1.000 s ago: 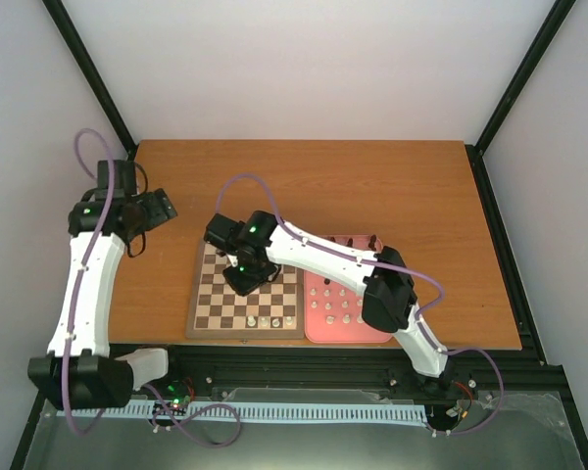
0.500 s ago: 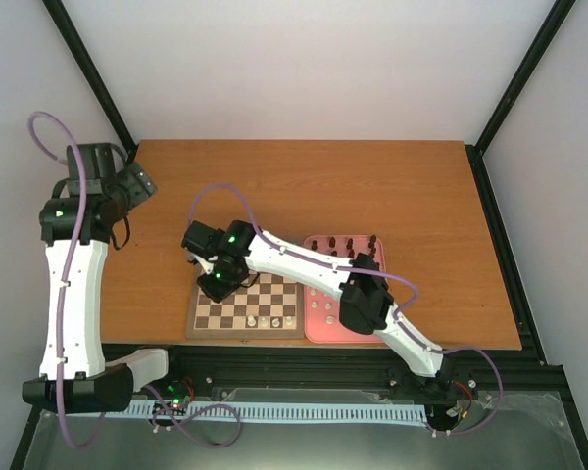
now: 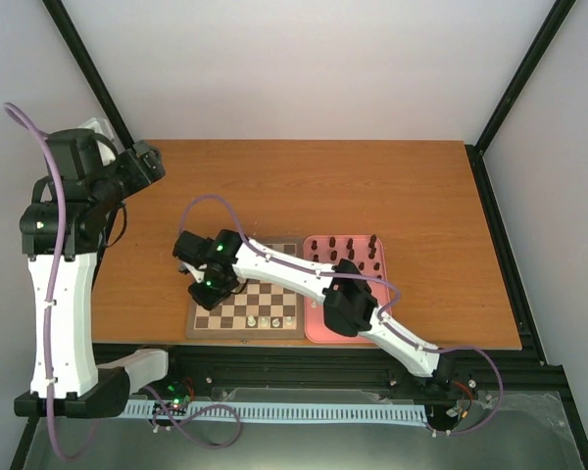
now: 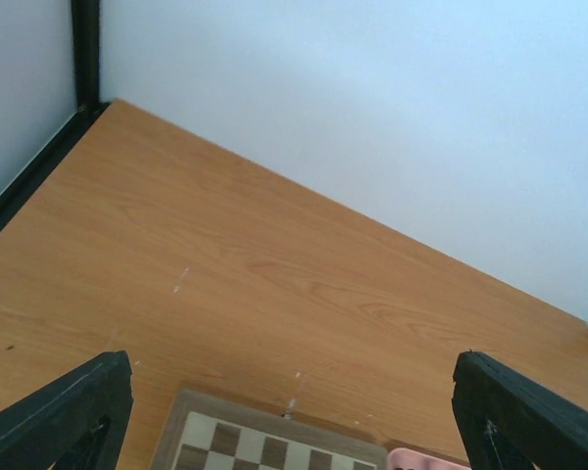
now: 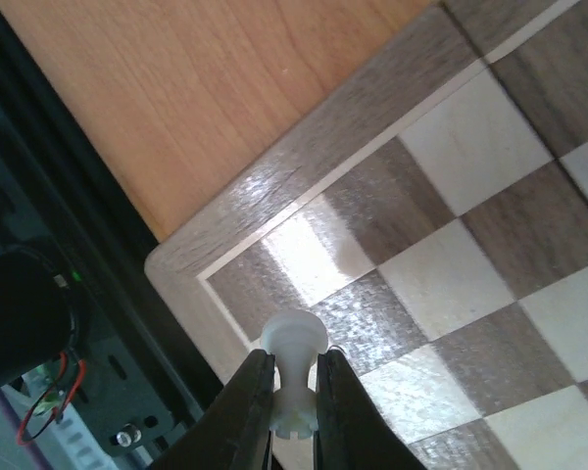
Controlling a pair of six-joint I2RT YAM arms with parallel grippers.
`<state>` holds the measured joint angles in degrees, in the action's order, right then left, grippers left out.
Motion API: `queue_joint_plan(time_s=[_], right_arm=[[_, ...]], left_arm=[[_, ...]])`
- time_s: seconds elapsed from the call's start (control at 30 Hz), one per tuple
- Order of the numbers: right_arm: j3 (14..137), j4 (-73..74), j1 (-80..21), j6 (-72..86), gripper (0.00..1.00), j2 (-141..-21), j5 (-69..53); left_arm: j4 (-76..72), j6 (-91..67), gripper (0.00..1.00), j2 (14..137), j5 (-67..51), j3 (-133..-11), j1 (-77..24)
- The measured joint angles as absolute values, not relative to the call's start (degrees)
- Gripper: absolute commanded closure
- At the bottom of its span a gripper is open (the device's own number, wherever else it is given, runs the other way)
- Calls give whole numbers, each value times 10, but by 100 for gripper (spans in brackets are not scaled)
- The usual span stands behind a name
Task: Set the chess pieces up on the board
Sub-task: Place the chess piece on the chessboard.
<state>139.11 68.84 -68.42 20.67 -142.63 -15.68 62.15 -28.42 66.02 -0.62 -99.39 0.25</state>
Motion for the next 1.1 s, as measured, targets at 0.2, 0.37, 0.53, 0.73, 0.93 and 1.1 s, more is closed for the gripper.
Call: queue_joint_plan(time_s=[0.2,0.37,0.53,0.73,0.93,1.1], right_arm=[[1407,703,-705,215,91,-1430,-168],[1413,715,-722,225,91,-1441,-178],[1415,715,-728,236,91,-1459,-186],[1417,713,-728,253,91,-1468,-173],[1421,708,-728,262,91,-1468,-159],[1421,705,-727,264,91,-1468,-153]], left_arm=[[615,-271,0,647,-16,-1016,-28],[613,-271,0,628,-25,-1005,-35],[613,-271,0,616,-31,-989,-41],[613,-270,0,611,-31,-978,-50],[613,-270,0,607,-31,-973,-53],[613,-269,0,606,-31,-969,-53]])
